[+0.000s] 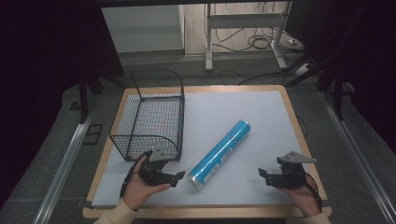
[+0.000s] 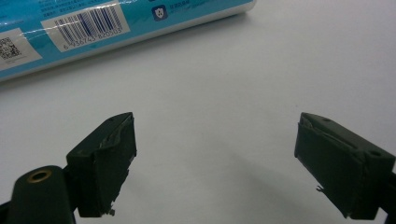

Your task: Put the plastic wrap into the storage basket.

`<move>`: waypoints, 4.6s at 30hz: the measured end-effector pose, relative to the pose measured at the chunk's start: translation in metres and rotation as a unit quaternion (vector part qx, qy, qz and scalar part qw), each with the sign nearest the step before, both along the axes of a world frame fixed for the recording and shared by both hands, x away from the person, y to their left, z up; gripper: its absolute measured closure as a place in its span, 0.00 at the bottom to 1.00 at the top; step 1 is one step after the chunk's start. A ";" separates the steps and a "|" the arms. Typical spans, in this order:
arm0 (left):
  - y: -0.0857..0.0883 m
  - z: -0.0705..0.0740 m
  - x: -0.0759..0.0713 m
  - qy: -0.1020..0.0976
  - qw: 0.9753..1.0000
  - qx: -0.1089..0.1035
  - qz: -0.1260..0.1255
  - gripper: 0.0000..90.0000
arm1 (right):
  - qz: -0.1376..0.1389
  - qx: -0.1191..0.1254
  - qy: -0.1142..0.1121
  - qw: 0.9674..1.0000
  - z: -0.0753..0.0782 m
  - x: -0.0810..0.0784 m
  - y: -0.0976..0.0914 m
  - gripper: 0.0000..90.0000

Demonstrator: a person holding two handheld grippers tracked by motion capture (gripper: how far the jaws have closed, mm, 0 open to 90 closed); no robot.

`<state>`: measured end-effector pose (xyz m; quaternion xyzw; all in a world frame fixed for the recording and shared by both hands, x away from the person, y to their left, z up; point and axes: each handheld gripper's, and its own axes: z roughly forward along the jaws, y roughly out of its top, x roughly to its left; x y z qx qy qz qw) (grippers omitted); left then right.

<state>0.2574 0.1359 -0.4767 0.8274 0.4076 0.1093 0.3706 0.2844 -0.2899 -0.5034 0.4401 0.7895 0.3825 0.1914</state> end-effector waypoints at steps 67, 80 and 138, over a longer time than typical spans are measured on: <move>-0.136 0.035 0.091 0.033 0.996 0.078 -0.038 0.20 | 0.000 -0.009 -0.008 1.000 0.002 -0.002 0.000 0.14; -0.161 0.017 0.108 0.064 0.990 0.114 -0.044 0.19 | 0.001 -0.010 -0.007 1.000 0.002 -0.002 0.000 0.14; -0.170 0.015 0.134 0.148 0.974 0.155 -0.075 0.35 | -0.006 -0.016 -0.001 1.000 0.001 0.001 -0.003 0.15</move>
